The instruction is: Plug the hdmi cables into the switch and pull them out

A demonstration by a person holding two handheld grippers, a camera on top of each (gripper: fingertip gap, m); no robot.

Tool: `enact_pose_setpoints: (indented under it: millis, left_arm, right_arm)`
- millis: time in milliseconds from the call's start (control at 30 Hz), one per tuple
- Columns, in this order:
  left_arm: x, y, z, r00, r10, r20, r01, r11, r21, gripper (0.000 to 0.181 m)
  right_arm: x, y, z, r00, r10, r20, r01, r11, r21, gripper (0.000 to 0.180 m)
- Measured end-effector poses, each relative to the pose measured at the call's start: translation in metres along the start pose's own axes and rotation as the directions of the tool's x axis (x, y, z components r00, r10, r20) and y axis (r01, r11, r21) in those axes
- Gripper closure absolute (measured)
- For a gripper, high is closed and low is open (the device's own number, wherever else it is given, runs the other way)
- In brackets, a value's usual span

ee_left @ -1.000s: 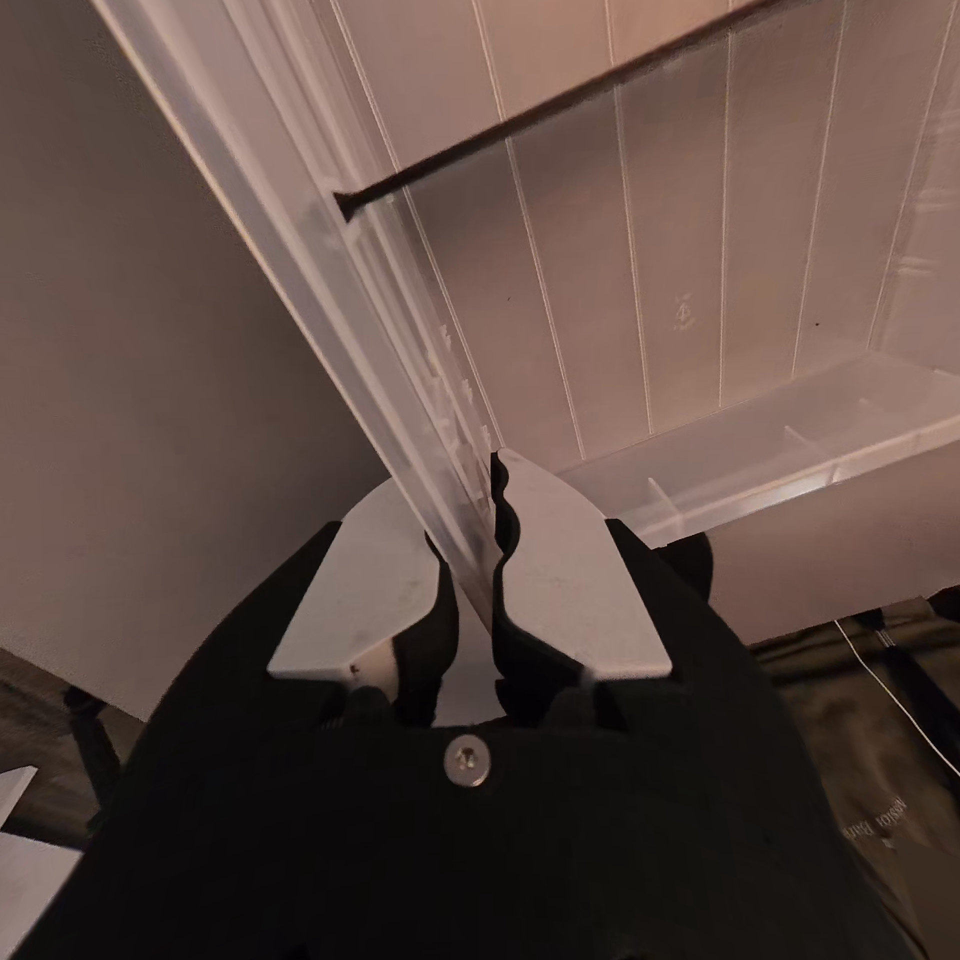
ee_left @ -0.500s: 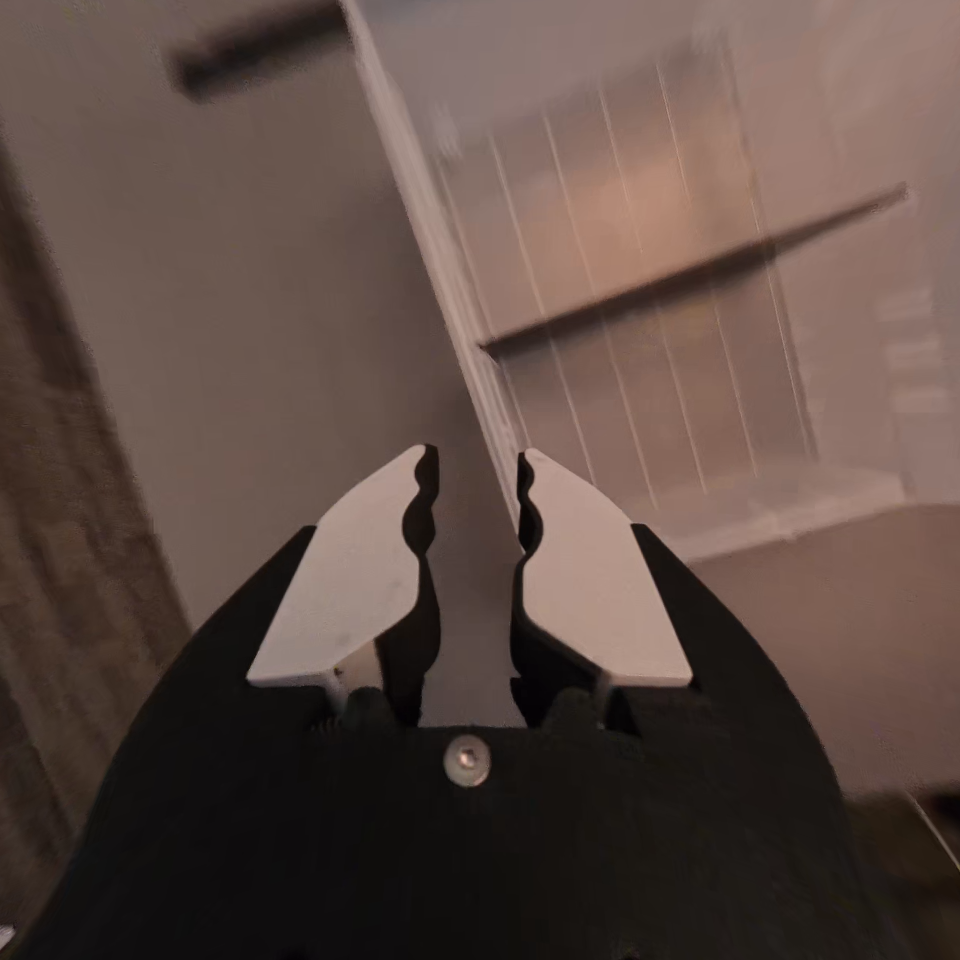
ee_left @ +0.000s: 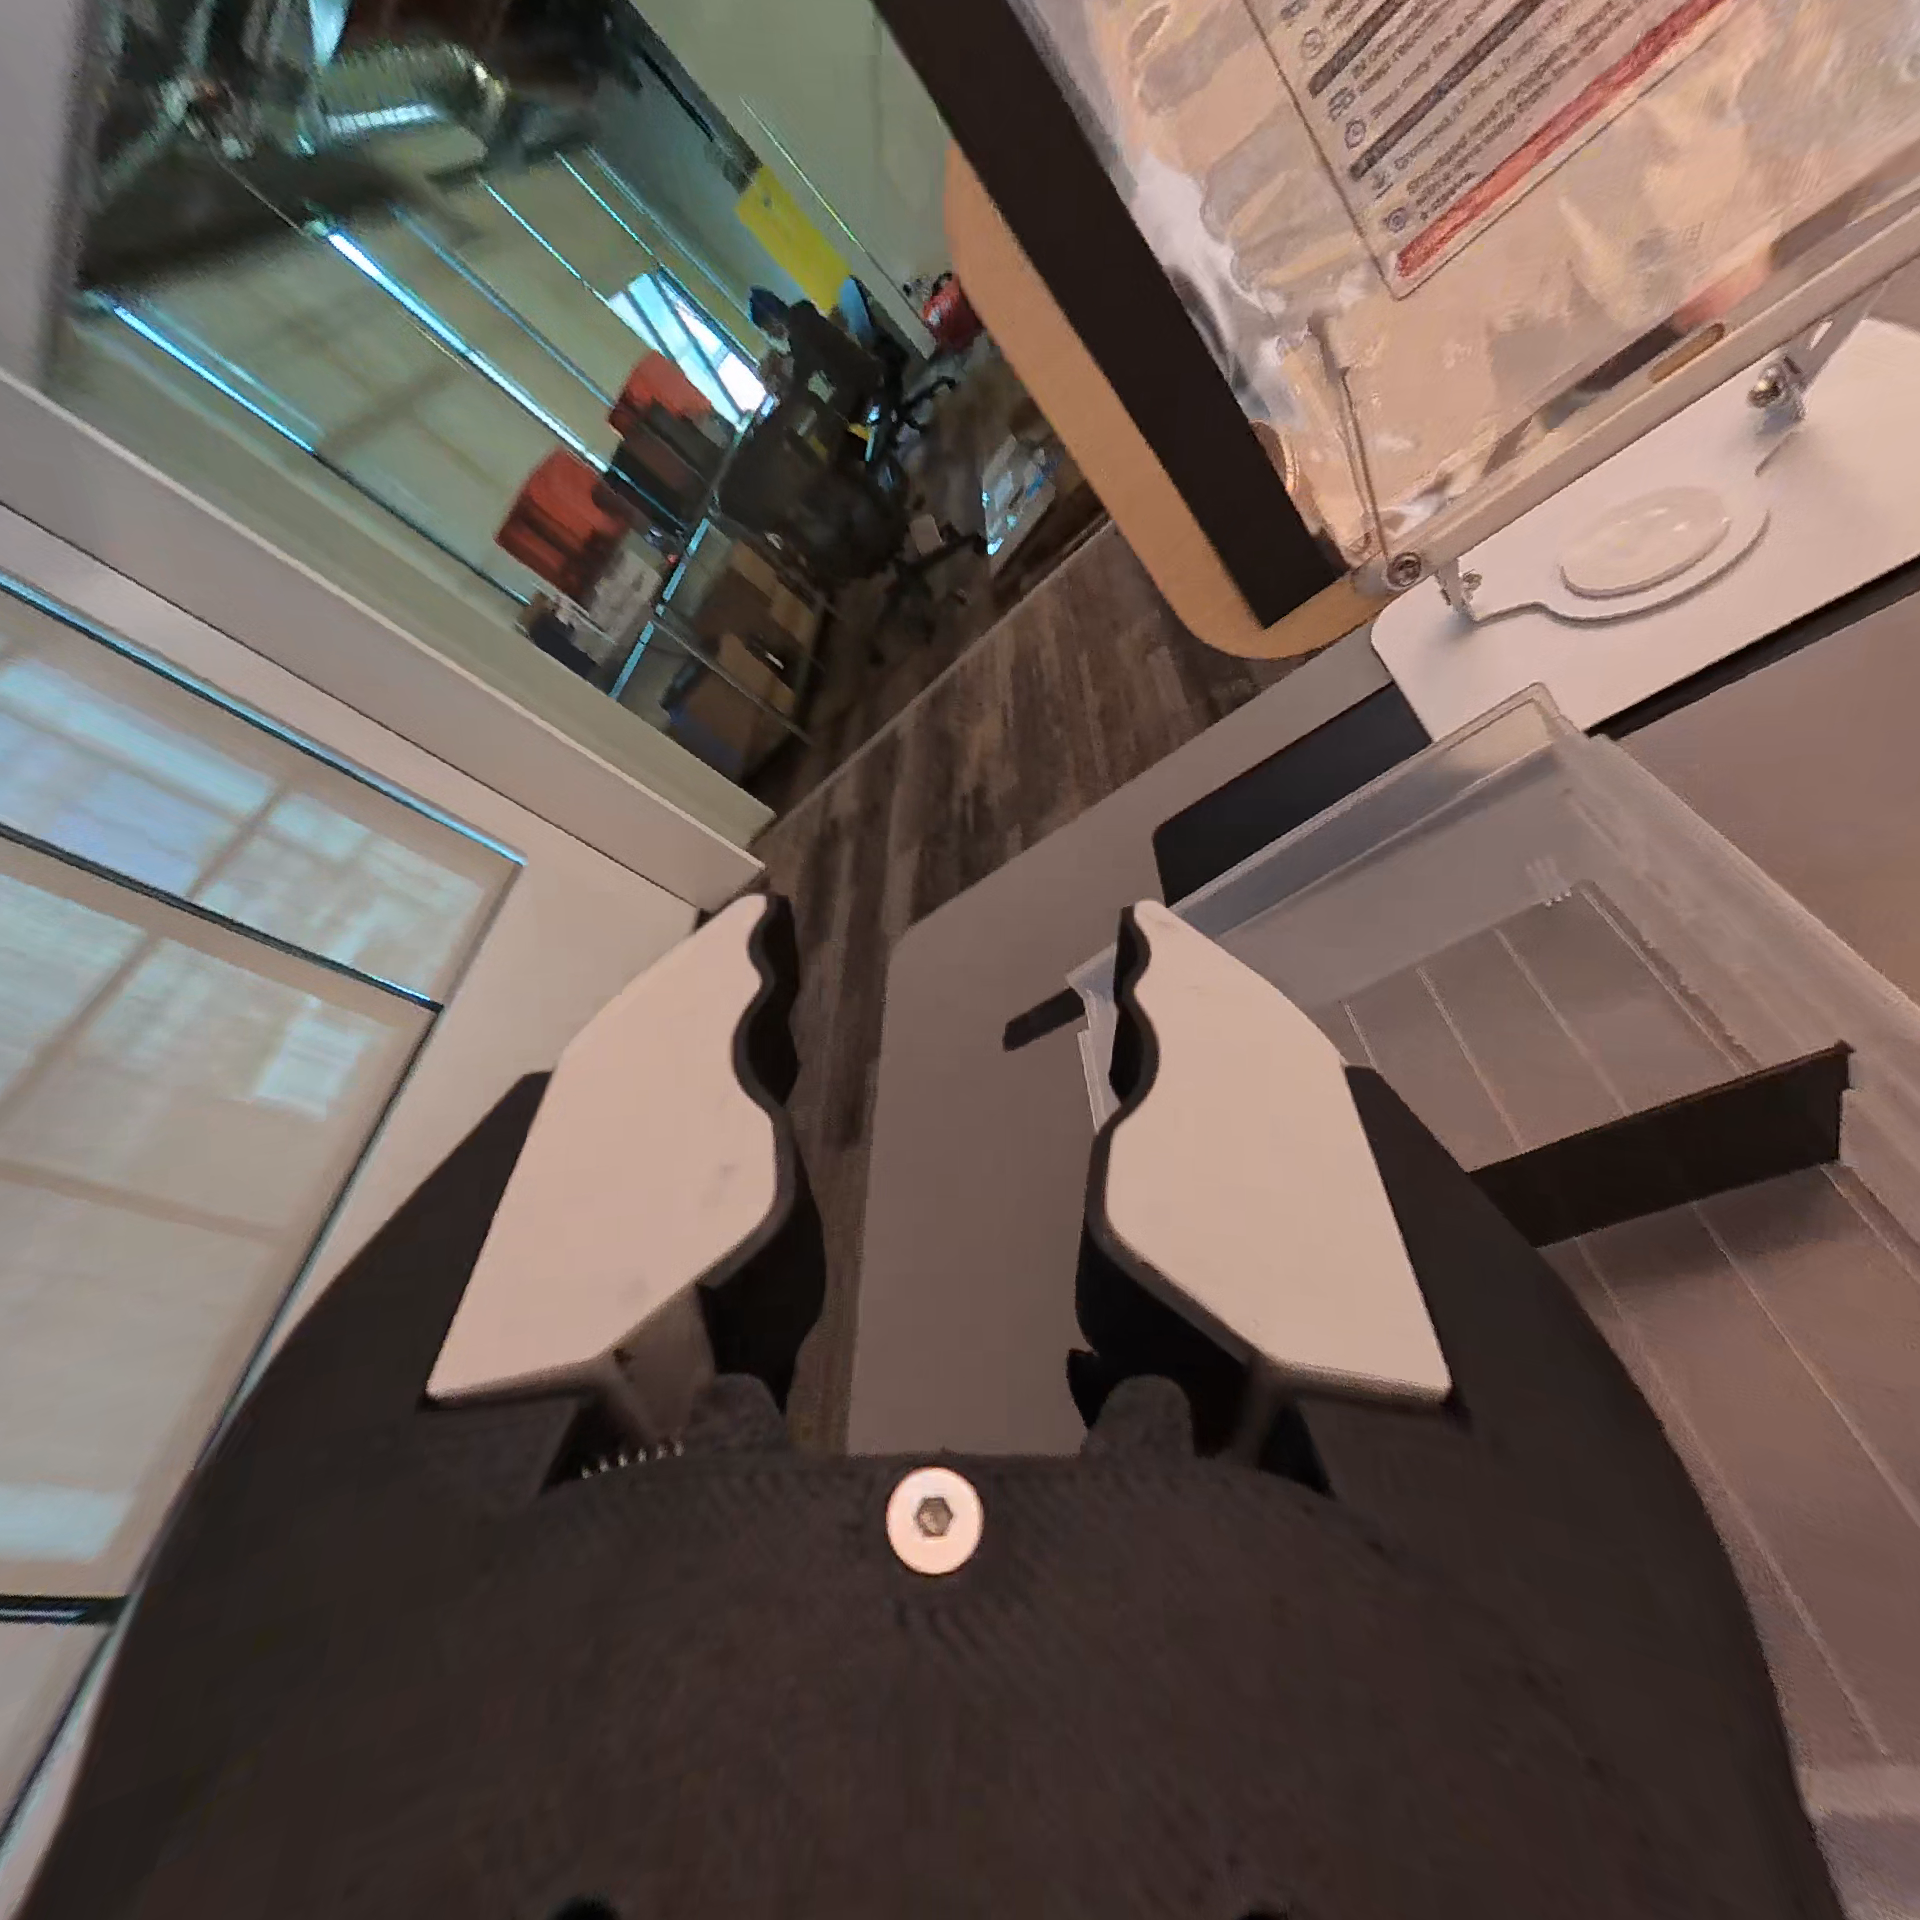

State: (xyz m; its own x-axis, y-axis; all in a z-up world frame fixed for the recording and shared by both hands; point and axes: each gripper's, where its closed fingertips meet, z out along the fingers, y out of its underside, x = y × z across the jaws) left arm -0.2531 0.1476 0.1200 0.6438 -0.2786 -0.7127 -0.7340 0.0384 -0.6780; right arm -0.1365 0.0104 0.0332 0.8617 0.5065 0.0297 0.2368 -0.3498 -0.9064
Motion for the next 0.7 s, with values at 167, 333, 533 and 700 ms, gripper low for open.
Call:
enact_pose_setpoints:
  millis: [167, 333, 533, 700]
  left_arm:
    - [-0.003, -0.003, -0.002, 0.998, 0.046, 0.040, -0.046, 0.999, 0.001, 0.121]
    - [-0.003, -0.002, -0.004, 1.000, 0.016, -0.004, -0.016, 1.000, 0.007, 0.121]
    - [-0.001, 0.003, -0.002, 1.000, 0.008, -0.030, -0.009, 1.000, -0.015, 0.120]
    - [0.002, -0.001, -0.003, 0.999, 0.045, -0.012, -0.045, 0.999, -0.005, 0.122]
  right_arm:
    - [-0.013, 0.041, 0.072, 0.945, 0.309, 0.108, -0.267, 0.917, -0.295, 0.116]
    - [-0.001, 0.071, 0.097, 0.893, 0.449, 0.010, -0.382, 0.770, -0.511, 0.113]
    - [-0.019, 0.095, 0.111, 0.818, 0.567, -0.096, -0.465, 0.553, -0.691, 0.118]
    - [-0.019, 0.115, 0.129, 0.830, 0.531, -0.172, -0.453, 0.460, -0.764, 0.122]
